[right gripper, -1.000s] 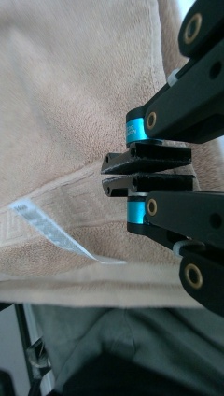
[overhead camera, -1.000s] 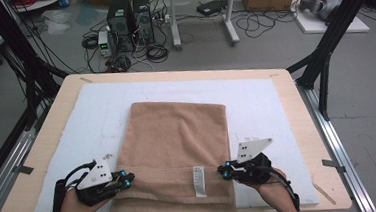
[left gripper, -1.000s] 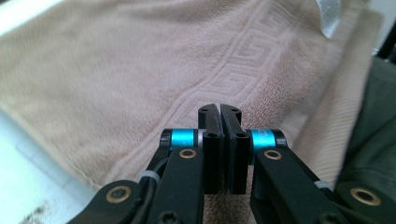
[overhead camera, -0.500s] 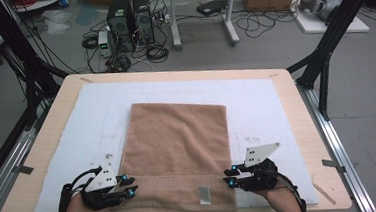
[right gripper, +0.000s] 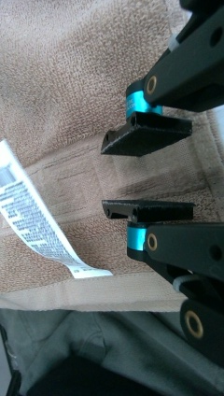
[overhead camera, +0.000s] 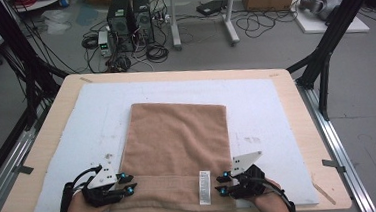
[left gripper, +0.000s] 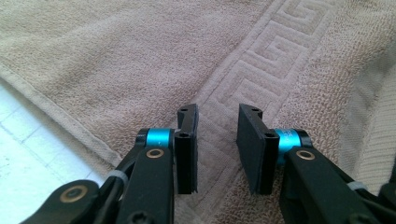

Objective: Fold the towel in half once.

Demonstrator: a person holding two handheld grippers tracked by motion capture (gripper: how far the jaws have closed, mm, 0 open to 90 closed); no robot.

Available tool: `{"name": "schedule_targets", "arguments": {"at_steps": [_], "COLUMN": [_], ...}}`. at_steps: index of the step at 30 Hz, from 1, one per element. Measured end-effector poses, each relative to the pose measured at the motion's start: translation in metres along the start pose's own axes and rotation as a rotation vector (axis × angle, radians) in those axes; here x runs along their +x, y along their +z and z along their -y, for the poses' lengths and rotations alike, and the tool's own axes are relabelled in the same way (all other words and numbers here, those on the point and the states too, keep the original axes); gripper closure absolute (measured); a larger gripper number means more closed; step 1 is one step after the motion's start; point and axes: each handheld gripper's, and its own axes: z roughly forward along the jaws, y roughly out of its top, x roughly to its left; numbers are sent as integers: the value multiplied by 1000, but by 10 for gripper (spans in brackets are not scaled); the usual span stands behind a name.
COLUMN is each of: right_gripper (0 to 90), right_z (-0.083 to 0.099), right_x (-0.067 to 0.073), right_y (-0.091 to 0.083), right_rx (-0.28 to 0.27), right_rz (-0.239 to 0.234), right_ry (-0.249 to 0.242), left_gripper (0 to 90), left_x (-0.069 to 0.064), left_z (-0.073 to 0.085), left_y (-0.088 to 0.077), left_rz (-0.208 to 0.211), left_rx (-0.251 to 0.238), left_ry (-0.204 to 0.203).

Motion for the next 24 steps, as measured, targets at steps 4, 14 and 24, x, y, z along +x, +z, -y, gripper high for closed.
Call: {"name": "schedule_targets", "arguments": {"at_steps": [4,14,24], "right_gripper": [683,674,868], "right_z": [1,1,2], "right_x": [-1,14,22], "right_y": [-1,-13,-9], "right_rx": [1,-59,9], "right_rz": [3,-44,-63], "right_ry": [5,-28,-105], "left_gripper": [657,636,893], "left_x": [-1,-7,-11], "left_z": [0,1,0], "left_y": [-2,-14,-16], "left_rz": [-17,27,60], "left_rx": [-8,-23,-14], "left_ry": [-6,-10,10]}}
